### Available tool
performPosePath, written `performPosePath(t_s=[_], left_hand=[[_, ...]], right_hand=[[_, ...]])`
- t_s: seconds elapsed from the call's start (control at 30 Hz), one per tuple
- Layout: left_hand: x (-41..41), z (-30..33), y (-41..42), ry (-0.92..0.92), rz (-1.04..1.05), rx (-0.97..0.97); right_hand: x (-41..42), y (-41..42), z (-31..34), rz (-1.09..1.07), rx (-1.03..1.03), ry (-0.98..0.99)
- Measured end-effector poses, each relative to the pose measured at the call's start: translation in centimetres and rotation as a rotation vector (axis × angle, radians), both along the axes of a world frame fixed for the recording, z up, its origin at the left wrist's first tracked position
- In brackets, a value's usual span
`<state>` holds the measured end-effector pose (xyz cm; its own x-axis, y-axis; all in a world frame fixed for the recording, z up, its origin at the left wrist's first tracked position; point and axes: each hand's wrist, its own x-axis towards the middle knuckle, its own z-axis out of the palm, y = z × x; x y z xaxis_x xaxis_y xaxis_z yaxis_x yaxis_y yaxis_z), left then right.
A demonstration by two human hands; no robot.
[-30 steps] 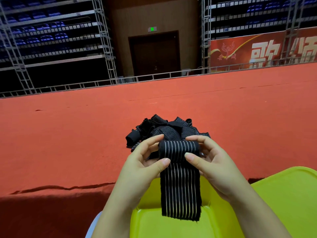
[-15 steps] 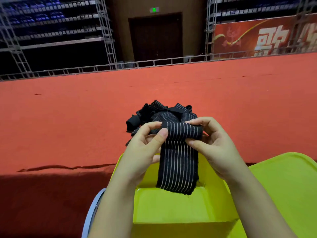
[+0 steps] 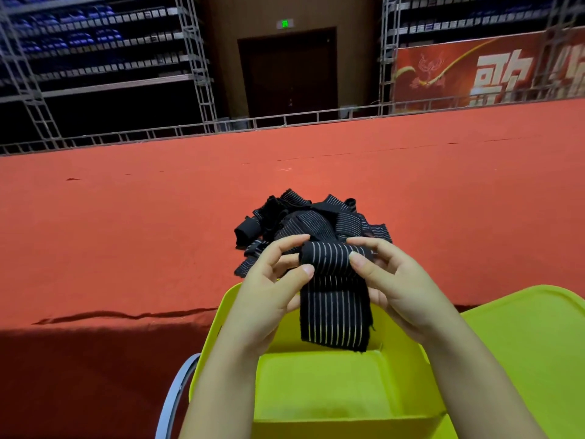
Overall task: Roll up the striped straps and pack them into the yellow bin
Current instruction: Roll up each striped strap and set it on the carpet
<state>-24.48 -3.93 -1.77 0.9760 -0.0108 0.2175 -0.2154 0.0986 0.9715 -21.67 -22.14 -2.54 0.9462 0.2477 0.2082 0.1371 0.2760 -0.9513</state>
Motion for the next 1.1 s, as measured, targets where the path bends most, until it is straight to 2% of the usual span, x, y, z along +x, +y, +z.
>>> performPosePath(t_s=[0.17,0.37,0.6,0.87,1.1], left_hand=[[0.0,-0.3,-0.1,0.072,-0.096,-0.035],[0.3,-0.9,0.1,0.044,-0.047,-0.023],[0.1,-0.9,0.6,-0.005,-0.004,0.037],[-0.4,-0.9,0.6,0.043,-0.041,0.077],[-0.7,-0.8,0.3,0.089,-0.026,0.068]], right_hand=[[-0.1,0.3,-0.2,-0.058,-0.019,-0.086],[0.0,0.6,-0.7,-0.073,-0.111,-0.241],[-0.4,0.2,-0.5,-0.062,-0.144,-0.124],[-0.5,0.0,-0.7,-0.045,-0.041,-0.132],[-0.7,0.0,-0.6,-0.067,-0.030,-0.250]])
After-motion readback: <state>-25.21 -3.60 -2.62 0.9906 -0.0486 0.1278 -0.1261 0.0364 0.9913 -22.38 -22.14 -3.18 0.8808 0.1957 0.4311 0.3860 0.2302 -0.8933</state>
